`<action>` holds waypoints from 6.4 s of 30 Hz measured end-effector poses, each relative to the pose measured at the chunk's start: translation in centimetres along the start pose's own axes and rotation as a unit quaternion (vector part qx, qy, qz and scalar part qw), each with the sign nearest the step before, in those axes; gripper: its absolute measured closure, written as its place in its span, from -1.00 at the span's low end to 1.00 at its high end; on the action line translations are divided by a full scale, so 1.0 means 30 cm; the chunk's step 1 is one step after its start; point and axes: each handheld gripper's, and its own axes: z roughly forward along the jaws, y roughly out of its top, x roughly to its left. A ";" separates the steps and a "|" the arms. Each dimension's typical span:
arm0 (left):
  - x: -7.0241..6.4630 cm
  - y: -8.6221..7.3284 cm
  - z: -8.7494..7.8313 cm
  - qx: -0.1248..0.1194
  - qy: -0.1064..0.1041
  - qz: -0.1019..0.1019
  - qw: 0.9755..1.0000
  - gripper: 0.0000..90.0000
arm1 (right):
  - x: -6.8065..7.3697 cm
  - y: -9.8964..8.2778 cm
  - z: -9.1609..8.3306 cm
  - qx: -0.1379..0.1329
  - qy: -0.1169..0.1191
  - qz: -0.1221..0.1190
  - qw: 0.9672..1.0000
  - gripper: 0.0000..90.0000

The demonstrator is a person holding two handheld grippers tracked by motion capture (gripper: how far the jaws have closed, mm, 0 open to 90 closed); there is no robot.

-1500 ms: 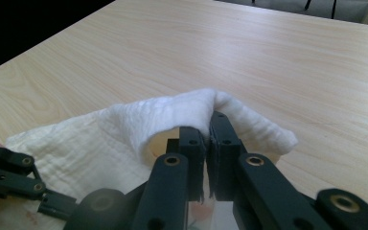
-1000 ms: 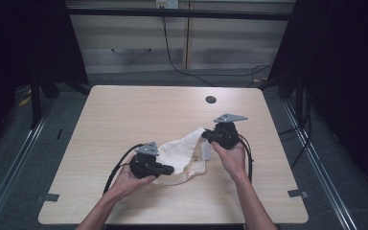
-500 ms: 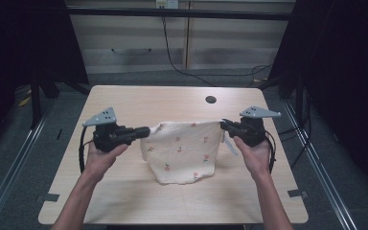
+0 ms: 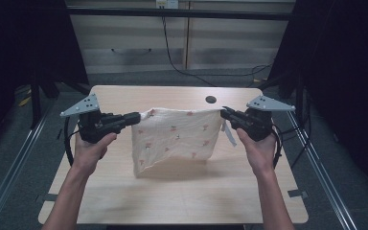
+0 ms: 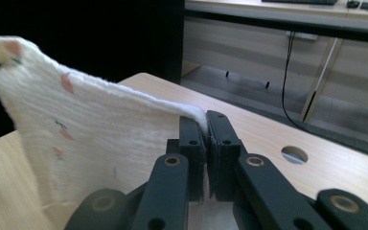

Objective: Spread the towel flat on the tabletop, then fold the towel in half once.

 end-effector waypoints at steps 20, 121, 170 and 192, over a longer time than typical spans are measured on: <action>-0.091 0.000 -0.074 -0.014 0.003 0.018 1.000 0.94 | 0.119 0.020 -0.157 -0.040 0.007 -0.023 0.999 0.91; 0.138 -0.538 0.233 0.242 0.105 -0.047 0.963 0.30 | -0.013 -0.543 0.374 0.215 0.066 -0.002 0.974 0.32; 0.373 -0.486 0.354 0.212 0.156 -0.121 0.957 0.21 | -0.282 -0.478 0.510 0.202 -0.015 0.065 0.977 0.25; 0.381 -0.469 0.339 0.204 0.151 -0.128 0.959 0.94 | -0.294 -0.464 0.485 0.183 0.016 0.079 0.980 0.88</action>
